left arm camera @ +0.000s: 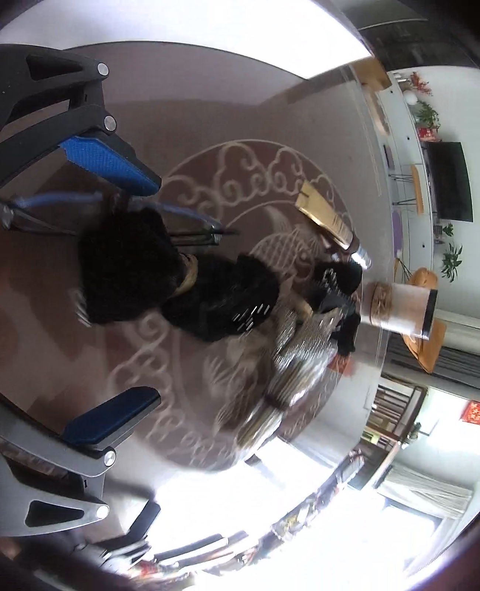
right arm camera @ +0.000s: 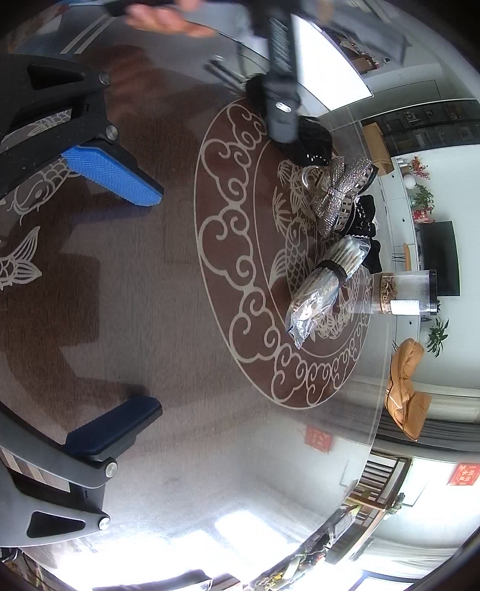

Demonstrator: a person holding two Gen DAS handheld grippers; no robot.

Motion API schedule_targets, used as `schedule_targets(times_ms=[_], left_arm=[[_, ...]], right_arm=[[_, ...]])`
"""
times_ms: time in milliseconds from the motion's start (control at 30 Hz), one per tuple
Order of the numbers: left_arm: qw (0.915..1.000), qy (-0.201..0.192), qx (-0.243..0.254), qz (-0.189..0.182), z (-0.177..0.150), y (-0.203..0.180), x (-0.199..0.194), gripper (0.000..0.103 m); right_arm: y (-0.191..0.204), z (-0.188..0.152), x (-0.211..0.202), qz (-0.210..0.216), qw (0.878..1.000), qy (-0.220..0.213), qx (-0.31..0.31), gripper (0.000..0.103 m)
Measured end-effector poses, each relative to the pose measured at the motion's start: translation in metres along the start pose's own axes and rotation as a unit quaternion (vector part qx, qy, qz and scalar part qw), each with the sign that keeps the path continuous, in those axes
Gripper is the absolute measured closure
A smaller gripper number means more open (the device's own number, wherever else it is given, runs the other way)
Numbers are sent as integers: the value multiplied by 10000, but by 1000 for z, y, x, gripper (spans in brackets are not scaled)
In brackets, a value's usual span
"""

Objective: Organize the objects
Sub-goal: 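Move the left tool over the blue-framed eyeglasses beneath the black fuzzy hat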

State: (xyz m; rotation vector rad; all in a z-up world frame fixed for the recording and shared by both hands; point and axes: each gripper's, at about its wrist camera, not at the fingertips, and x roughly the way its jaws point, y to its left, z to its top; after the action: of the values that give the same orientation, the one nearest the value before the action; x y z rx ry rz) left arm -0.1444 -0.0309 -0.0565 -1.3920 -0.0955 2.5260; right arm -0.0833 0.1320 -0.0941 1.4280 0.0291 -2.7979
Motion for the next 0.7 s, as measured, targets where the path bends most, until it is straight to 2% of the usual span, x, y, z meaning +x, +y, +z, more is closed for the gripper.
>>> schedule_targets(times_ms=[133, 233, 467, 700], left_arm=[[9971, -443, -618, -52, -9, 21, -38, 0], [9947, -515, -888, -103, -15, 32, -50, 0], [9998, -85, -96, 136, -32, 18, -33, 0], [9996, 20, -254, 81, -39, 27, -23, 0]], right_arm=[[0, 0, 0, 0, 10000, -1, 0, 0], [0, 0, 0, 0, 10000, 0, 0, 0], [0, 0, 0, -2, 10000, -1, -1, 0], [0, -1, 0, 0, 10000, -1, 0, 0]])
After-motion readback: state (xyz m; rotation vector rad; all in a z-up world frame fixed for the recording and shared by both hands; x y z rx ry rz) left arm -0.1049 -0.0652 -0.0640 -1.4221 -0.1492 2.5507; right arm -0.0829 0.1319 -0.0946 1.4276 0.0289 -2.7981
